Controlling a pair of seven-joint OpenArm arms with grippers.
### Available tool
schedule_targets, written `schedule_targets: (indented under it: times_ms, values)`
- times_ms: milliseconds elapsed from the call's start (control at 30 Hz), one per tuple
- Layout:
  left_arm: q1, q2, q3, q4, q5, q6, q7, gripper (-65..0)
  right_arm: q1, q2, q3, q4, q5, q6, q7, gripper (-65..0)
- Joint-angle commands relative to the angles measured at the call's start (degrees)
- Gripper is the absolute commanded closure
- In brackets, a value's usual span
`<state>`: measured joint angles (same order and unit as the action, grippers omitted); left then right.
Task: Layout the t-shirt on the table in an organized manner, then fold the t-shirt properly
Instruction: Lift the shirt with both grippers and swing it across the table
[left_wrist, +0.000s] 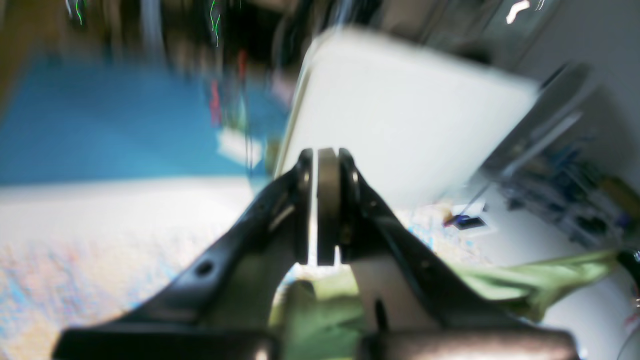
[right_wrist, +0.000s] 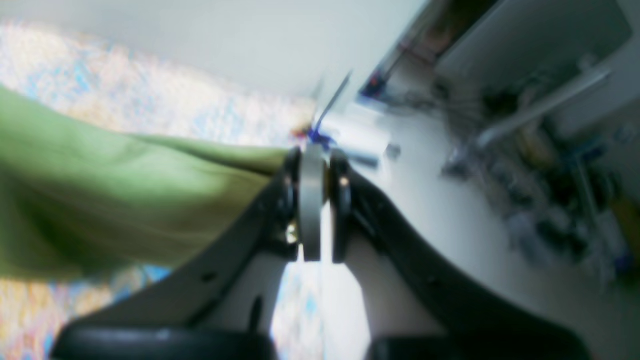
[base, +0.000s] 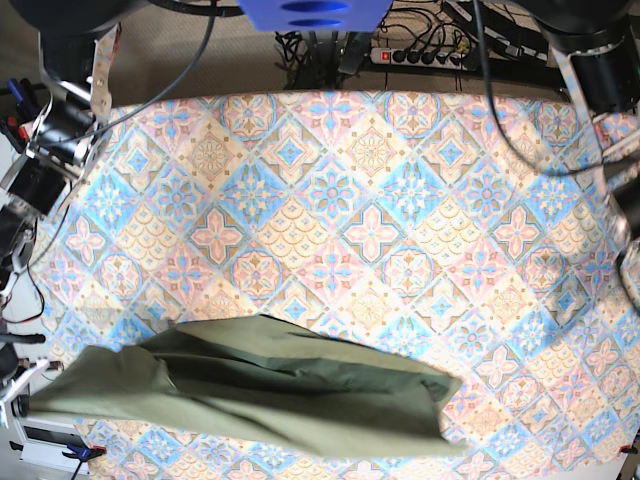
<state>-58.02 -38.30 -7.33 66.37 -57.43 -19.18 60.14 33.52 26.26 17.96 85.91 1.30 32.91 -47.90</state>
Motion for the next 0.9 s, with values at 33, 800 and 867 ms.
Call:
schedule_targets:
  times_ms: [33,800,867]
  values:
    - [9.89,-2.88,-0.62,6.73,-1.34,-0.38,1.18,0.0,-3.23,1.21,1.69,4.77,2.17,0.28,1.53,-1.1]
    - [36.61,21.73,-5.63,15.26,20.81,0.15,-1.55,-6.1,-36.73,0.86,2.04,22.00,2.88,0.28,1.61,-1.1]
    - [31.34,24.90,-3.61,8.31,24.42,0.15,-4.18,-13.8,-37.78,0.86,1.96,22.09,2.88,0.28,1.61,-1.1]
